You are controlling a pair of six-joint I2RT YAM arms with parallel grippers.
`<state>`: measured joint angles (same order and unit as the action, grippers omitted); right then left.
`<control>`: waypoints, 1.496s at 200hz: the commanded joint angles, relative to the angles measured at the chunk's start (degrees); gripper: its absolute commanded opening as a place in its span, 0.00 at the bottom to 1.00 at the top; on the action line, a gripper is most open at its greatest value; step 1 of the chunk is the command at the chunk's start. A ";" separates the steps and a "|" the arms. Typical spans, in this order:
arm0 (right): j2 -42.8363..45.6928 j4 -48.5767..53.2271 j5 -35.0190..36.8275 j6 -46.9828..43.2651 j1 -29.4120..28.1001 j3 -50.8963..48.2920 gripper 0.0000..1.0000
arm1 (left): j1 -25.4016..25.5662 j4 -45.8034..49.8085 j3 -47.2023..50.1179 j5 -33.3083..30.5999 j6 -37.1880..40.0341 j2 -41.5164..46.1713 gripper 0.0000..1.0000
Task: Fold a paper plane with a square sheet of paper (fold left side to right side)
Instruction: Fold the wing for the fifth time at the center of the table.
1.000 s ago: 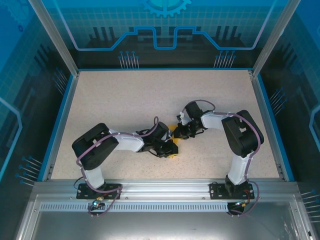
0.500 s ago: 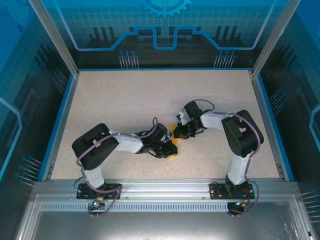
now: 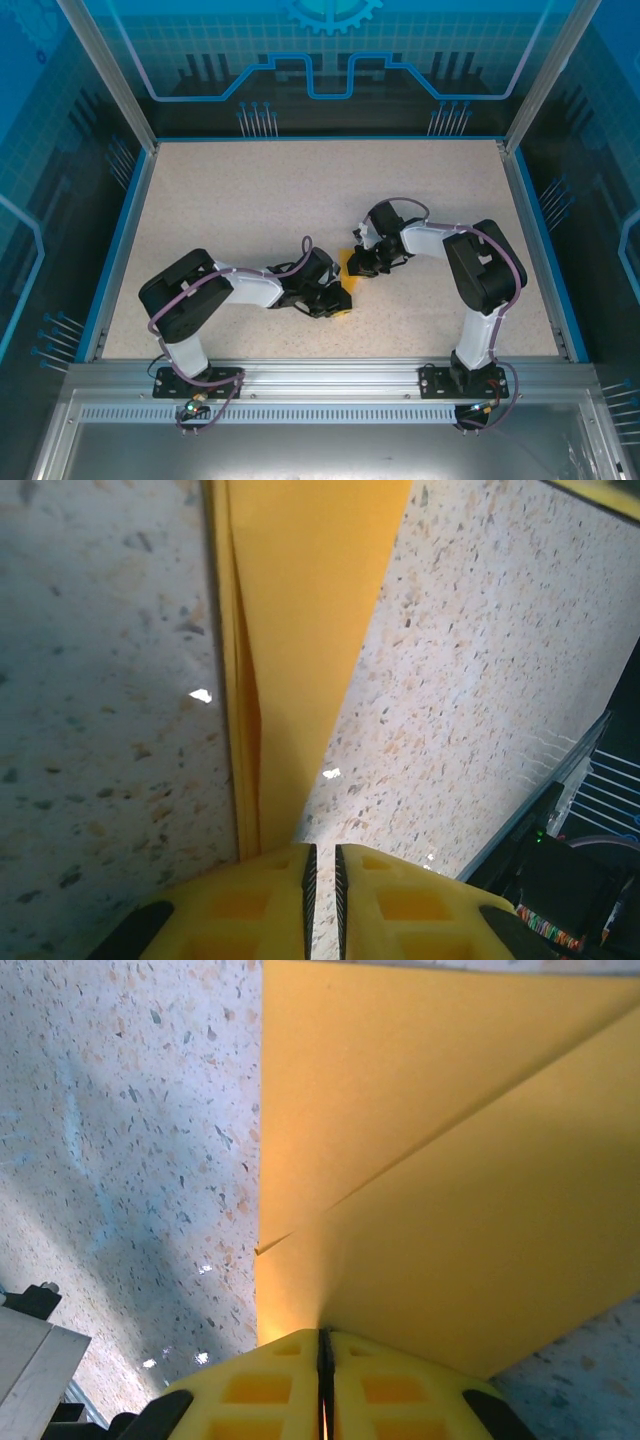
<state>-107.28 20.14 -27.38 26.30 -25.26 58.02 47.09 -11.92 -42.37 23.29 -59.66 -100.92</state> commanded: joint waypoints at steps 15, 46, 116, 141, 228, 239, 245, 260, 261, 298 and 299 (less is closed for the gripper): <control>-3.16 4.42 8.01 -1.38 -0.14 -0.41 0.10 | 0.03 2.94 1.36 -1.84 -0.02 1.03 0.16; -3.52 4.82 8.38 -1.69 -0.11 -0.20 0.10 | 0.03 2.96 1.86 -1.86 -0.27 1.20 0.16; -3.88 4.64 7.40 -1.52 0.01 0.27 0.10 | -0.11 -2.61 6.37 0.67 -3.41 4.50 0.08; -3.81 4.81 7.48 -1.52 -0.05 0.29 0.10 | -0.33 -2.23 3.33 2.82 -2.43 6.32 0.08; -3.87 4.82 7.20 -1.43 -0.14 0.26 0.10 | -2.63 5.62 -6.59 3.28 3.30 -2.11 0.09; -3.96 4.95 7.26 -1.43 -0.17 0.42 0.10 | -2.66 5.26 -7.07 3.95 3.39 -3.30 0.09; -3.95 4.99 7.38 -1.53 -0.14 0.41 0.10 | -2.67 5.17 -7.21 4.23 3.52 -3.86 0.09; -4.04 5.15 7.60 -1.59 -0.17 0.42 0.10 | -2.71 5.38 -6.98 4.24 3.83 -4.62 0.08; -4.01 5.16 7.64 -1.55 -0.16 0.38 0.10 | -2.66 5.44 -6.96 4.23 3.84 -4.67 0.09; -3.73 6.13 8.59 -1.75 -0.14 0.65 0.10 | -2.53 7.20 -4.03 3.64 3.42 -3.84 0.08; -3.72 6.13 8.58 -1.77 -0.14 0.67 0.10 | -2.57 7.27 -3.90 3.62 3.42 -3.84 0.08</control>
<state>-108.03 22.04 -27.18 25.43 -25.26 59.37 44.51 -8.38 -48.16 25.82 -56.97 -105.19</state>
